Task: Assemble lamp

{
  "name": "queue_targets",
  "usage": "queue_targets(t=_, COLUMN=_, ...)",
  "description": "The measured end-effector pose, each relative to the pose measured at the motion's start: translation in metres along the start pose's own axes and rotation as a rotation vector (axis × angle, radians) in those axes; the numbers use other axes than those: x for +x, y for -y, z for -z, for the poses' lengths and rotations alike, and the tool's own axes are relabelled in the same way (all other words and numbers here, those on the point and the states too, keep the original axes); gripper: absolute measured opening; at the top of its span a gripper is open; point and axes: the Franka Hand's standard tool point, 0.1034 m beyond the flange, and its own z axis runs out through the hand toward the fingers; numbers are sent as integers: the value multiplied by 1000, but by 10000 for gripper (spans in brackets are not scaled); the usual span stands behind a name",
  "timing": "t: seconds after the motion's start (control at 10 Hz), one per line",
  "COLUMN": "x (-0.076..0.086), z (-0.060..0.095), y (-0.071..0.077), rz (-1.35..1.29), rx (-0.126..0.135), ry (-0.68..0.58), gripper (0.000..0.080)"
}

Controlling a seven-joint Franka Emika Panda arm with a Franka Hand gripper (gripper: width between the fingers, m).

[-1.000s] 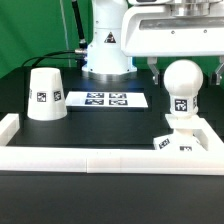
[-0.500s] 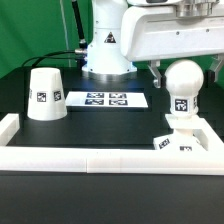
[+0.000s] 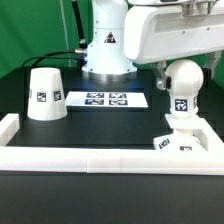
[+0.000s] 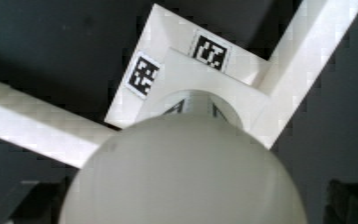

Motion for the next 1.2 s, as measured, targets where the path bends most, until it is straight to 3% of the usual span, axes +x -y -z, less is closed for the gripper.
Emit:
queue_targets(t=0.1, x=0, z=0, y=0, rz=-1, rx=0, ry=0, gripper=584)
queue_targets(t=0.5, x=0, z=0, y=0, rz=-33, rx=1, ry=0, gripper=577)
queue_targets(t=1.2, x=0, z=0, y=3, rz=-818, rx=3, ry=-10, gripper=579)
